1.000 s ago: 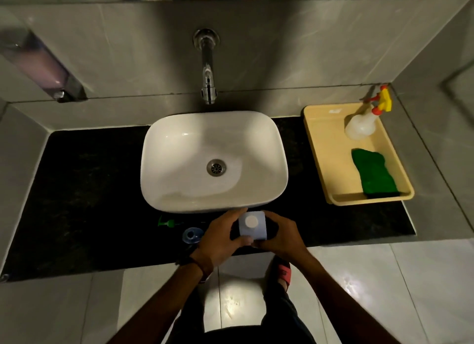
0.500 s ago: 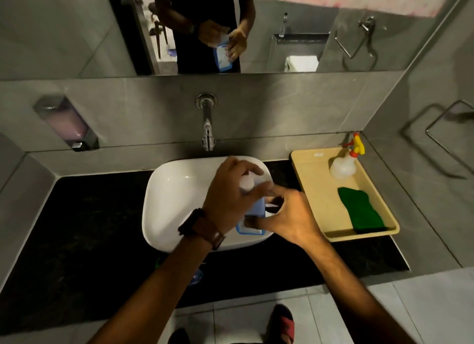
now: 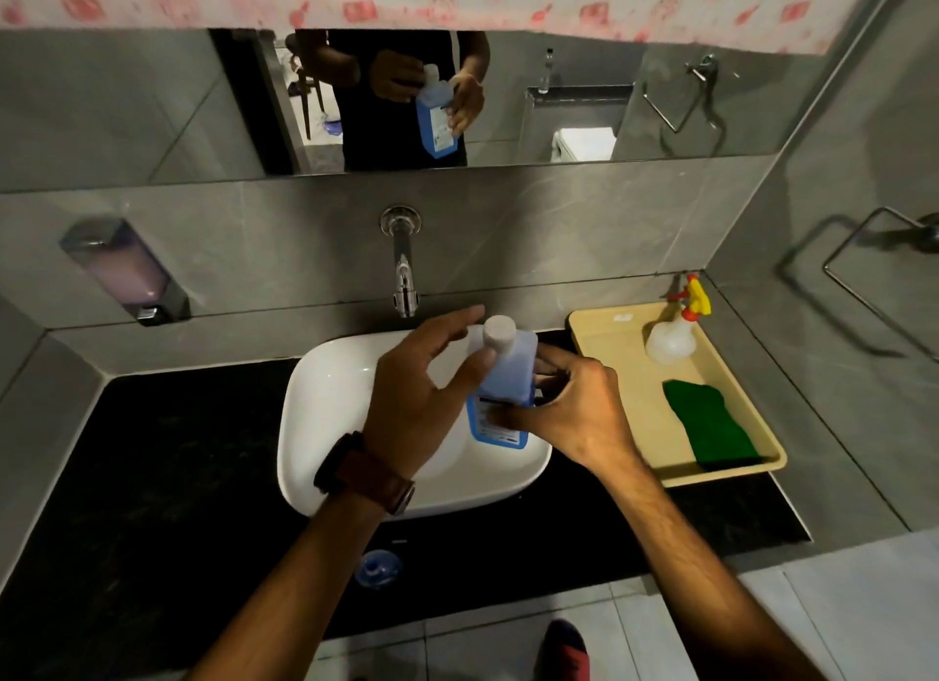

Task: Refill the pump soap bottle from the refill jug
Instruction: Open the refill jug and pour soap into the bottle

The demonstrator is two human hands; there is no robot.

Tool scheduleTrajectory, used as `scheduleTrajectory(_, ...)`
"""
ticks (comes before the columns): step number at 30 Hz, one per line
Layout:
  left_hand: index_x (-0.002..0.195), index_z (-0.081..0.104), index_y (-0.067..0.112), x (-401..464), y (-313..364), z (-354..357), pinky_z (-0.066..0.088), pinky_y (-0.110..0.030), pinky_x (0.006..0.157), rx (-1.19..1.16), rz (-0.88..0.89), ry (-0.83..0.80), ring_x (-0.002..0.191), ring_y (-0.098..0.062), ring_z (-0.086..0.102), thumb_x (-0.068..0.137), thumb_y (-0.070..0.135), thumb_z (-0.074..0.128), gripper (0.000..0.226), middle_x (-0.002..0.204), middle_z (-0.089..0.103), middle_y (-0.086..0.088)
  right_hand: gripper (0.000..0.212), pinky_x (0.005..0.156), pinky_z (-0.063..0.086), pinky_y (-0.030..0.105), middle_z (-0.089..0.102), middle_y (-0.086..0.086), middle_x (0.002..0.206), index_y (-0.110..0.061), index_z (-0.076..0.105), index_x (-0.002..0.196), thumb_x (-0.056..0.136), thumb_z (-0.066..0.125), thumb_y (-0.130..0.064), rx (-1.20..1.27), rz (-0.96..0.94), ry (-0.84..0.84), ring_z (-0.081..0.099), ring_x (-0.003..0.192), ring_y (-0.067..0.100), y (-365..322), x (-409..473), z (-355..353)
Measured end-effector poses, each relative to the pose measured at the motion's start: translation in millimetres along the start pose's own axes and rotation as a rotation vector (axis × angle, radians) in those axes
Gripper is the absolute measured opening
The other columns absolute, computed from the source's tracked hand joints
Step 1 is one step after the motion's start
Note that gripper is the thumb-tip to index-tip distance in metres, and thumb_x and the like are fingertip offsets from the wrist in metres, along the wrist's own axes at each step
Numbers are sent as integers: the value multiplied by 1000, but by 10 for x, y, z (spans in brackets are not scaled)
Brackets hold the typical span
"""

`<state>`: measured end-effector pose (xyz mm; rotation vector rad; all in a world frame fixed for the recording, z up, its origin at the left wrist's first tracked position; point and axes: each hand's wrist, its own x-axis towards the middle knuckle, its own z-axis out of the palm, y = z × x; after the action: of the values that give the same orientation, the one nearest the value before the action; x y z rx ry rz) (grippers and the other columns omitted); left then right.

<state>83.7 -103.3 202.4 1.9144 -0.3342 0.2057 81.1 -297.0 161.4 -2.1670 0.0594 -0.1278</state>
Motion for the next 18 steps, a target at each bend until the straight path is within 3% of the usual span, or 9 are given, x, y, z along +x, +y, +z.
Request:
scheduleTrajectory(3,128,60,31,55,43,23,53,-22,95,72,57,-47,109,-3,60,82,51,63,51,118,61,21,82,81,62,25,77,-22,97,-42,67,120,45,98,-49,-16,13,-20,70,89,-4,29,8,57)
scheduleTrajectory(6,123,67,26,122,75,0,56,-18,85,-5,46,62,99,-7,68,80,47,74,48,112,70,13,88,69,54,10,70,-35,84,-54,57,120,41,95,-55,-13,9,-28,67,83,-10,63,-22,94)
scheduleTrajectory(10,118,70,25,133,-49,-112,56,-14,71,-19,-27,207,85,-12,70,80,34,81,41,98,74,8,88,75,56,9,75,-29,95,-54,58,121,40,93,-59,10,3,-51,69,87,-8,225,-124,84)
scheduleTrajectory(15,104,72,26,-457,-662,61,48,-7,68,179,-90,-14,73,1,66,73,31,84,33,90,72,13,72,82,60,17,76,-26,102,-58,67,112,49,99,-46,62,-9,-106,72,95,-6,607,-400,87)
scheduleTrajectory(17,105,72,26,-797,-996,240,51,-15,73,401,-131,-166,76,-1,65,74,35,82,34,95,73,9,71,82,57,12,74,-32,106,-60,66,112,50,99,-47,60,9,-110,71,99,-9,768,-533,132)
scheduleTrajectory(18,106,73,25,-956,-1161,346,53,-23,78,494,-169,-247,84,-9,67,75,35,80,34,99,74,6,71,83,54,8,71,-36,108,-60,66,113,51,99,-47,52,23,-112,69,100,-12,863,-594,163)
